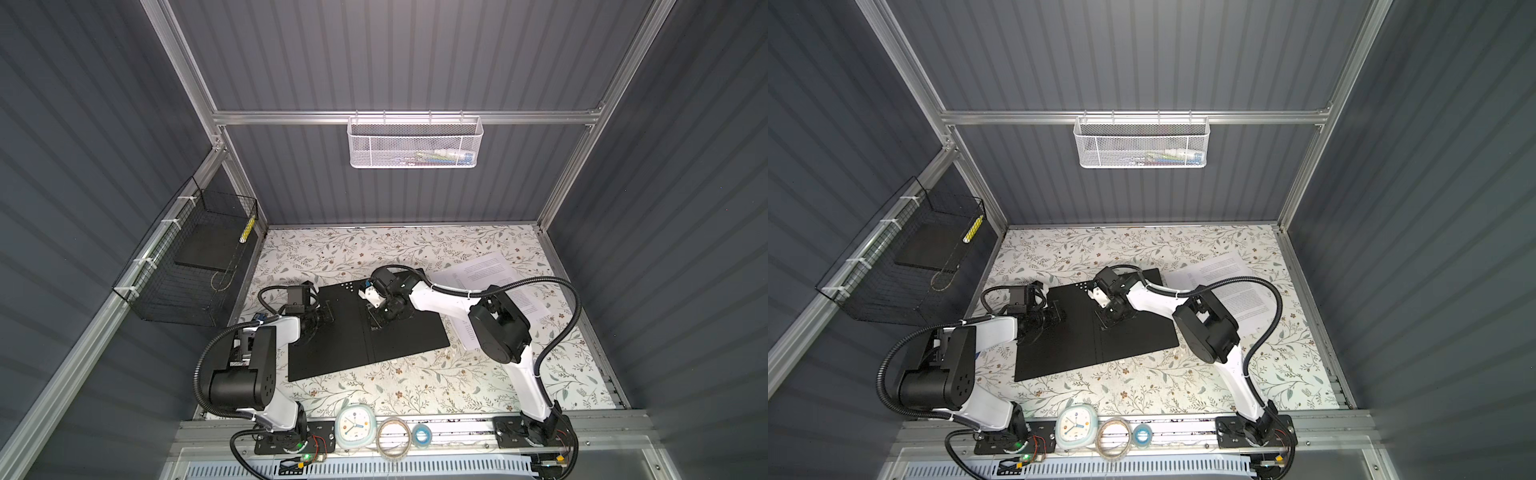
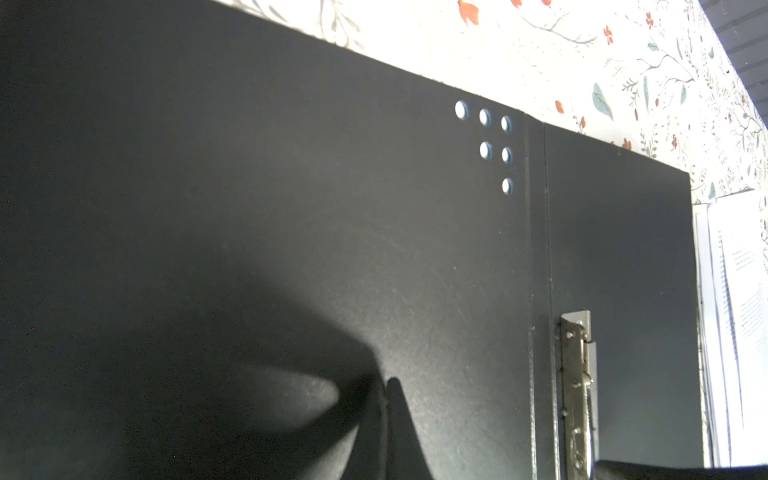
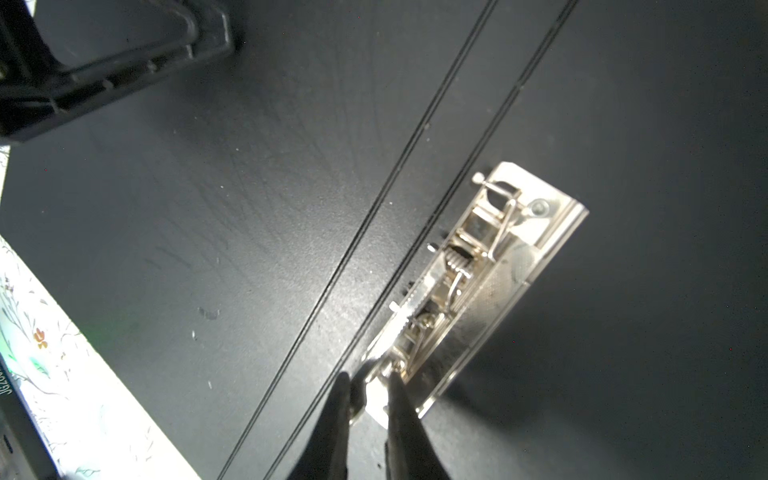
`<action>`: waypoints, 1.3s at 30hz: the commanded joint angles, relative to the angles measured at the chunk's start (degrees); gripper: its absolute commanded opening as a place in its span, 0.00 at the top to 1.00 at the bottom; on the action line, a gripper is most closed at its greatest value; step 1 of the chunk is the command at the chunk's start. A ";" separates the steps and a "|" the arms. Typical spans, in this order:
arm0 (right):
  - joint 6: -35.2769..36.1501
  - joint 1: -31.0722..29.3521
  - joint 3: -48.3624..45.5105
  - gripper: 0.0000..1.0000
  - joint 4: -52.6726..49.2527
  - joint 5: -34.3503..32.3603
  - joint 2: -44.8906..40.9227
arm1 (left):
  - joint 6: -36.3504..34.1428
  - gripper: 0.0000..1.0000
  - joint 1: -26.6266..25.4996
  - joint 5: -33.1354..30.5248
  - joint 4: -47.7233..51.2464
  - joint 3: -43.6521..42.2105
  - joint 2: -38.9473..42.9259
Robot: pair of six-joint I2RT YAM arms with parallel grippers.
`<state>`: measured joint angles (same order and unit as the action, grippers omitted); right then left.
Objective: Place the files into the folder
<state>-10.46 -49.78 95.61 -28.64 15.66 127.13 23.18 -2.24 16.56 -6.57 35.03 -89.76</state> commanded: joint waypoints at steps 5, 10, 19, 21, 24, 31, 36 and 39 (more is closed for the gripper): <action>0.35 -0.49 0.98 0.84 -2.70 -1.68 1.37 | 0.20 0.96 0.22 -1.11 5.59 -0.71 -2.44; 0.49 -0.67 0.78 0.85 -3.26 -2.15 1.27 | 0.20 0.96 0.29 -1.07 5.62 -0.57 -2.62; 0.81 -1.10 0.49 0.87 -4.48 -3.70 1.02 | 0.15 0.96 0.31 -1.01 5.61 -0.57 -2.70; 1.09 -1.19 0.43 0.87 -4.76 -4.01 0.93 | 0.18 0.96 0.31 -0.95 5.64 -0.57 -2.69; 1.50 -1.28 0.43 0.88 -5.56 -4.53 0.93 | 0.14 0.96 0.31 -0.93 5.63 -0.57 -2.71; 2.95 -1.51 0.18 0.89 -7.41 -6.85 0.84 | 0.15 0.96 0.31 -0.88 5.69 -0.53 -2.86; 3.60 -1.84 0.16 0.90 -8.17 -7.64 0.93 | 0.15 0.96 0.31 -0.90 5.76 -0.49 -2.97; 3.81 -2.03 -0.07 0.91 -8.41 -7.88 0.89 | 0.13 0.96 0.31 -0.82 5.77 -0.42 -3.04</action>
<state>-7.94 -51.53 96.51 -30.33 10.85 127.13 23.18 -2.24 16.82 -6.76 35.40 -90.26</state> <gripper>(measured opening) 0.095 0.054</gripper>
